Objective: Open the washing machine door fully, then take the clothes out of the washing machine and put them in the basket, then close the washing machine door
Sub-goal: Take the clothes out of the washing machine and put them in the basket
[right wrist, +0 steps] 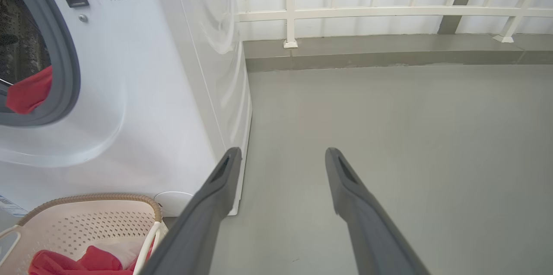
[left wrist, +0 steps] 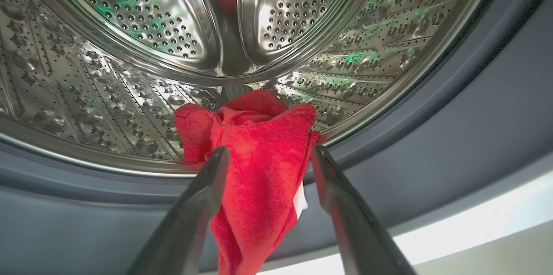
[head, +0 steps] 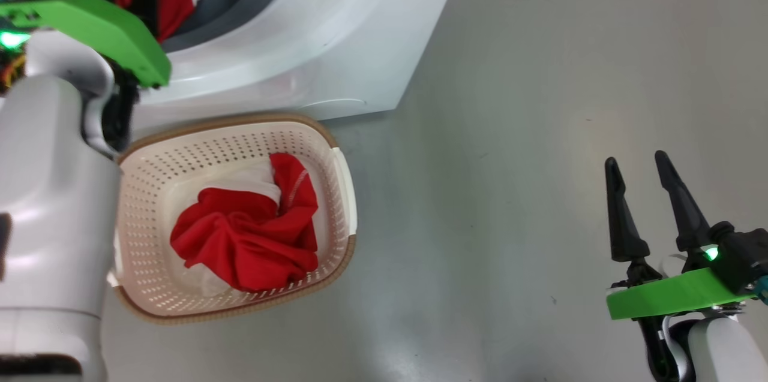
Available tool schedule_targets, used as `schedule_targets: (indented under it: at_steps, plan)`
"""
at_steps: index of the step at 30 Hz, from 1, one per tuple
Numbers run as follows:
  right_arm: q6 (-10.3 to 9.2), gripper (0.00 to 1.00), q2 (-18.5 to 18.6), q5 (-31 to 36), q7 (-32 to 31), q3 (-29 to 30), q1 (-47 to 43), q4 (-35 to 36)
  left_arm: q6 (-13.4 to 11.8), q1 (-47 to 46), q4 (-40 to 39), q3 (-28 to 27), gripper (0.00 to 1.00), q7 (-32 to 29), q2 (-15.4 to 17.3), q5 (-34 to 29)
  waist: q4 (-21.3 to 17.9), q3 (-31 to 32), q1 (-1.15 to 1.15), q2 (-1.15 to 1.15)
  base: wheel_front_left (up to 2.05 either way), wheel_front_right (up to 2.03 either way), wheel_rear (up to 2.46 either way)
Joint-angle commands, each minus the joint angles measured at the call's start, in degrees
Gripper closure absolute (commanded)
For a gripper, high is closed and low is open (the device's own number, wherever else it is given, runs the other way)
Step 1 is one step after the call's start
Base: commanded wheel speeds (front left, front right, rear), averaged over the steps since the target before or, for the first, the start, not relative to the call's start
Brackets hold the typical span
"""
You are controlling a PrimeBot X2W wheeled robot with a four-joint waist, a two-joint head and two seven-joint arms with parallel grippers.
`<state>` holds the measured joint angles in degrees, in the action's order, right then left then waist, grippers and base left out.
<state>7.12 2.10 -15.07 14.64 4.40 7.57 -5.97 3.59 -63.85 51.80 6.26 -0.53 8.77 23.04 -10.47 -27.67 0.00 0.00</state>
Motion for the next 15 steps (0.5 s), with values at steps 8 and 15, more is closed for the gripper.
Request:
schedule_targets:
  at_steps: [8,15]
  plan:
    - [0.36,0.0,0.77,-0.7,0.36,-3.07,1.68,0.98,-0.14,-7.15,7.49,-0.36,0.0,-1.08,5.12,-0.39,-3.34,-1.96,0.0,0.0,0.0,0.0,0.0]
    - [0.36,0.0,0.77,-1.15,0.36,-4.14,1.99,0.77,-0.62,-10.17,12.32,1.58,0.0,-2.42,6.62,-1.97,-4.99,-3.1,0.0,0.0,0.0,0.0,0.0]
